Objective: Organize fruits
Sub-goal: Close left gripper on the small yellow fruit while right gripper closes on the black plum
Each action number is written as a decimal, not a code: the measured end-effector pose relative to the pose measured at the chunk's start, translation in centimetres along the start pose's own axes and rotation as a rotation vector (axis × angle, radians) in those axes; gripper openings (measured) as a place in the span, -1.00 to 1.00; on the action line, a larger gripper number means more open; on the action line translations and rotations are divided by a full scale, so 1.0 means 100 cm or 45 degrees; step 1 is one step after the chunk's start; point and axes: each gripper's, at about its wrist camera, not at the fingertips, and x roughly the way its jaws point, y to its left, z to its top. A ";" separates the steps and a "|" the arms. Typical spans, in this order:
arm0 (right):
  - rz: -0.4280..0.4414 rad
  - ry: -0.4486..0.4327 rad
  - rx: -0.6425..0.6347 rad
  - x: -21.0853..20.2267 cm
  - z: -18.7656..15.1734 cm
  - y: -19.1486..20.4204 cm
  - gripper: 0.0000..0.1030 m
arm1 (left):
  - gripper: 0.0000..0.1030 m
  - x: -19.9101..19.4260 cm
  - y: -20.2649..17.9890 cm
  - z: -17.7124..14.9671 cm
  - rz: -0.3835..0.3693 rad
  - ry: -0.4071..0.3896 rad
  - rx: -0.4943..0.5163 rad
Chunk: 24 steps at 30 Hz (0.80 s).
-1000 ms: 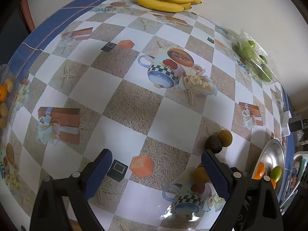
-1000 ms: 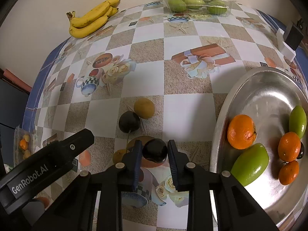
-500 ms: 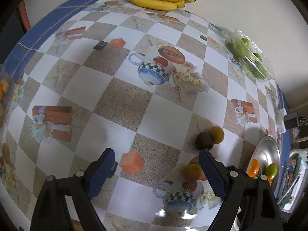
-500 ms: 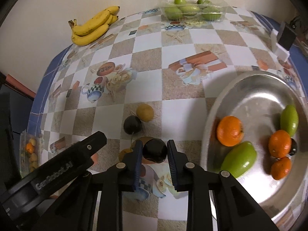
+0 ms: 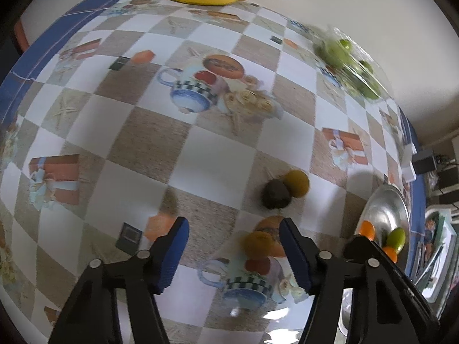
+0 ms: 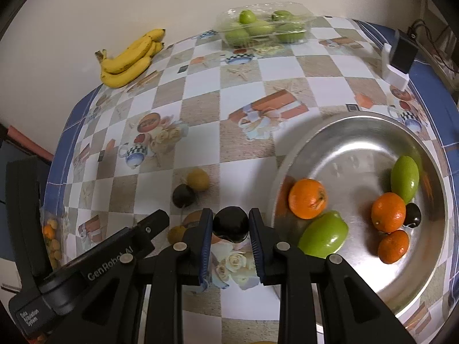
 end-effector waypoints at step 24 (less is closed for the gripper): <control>0.000 -0.007 0.019 -0.006 0.001 -0.014 -0.48 | -0.52 0.012 -0.020 -0.007 -0.002 0.050 0.056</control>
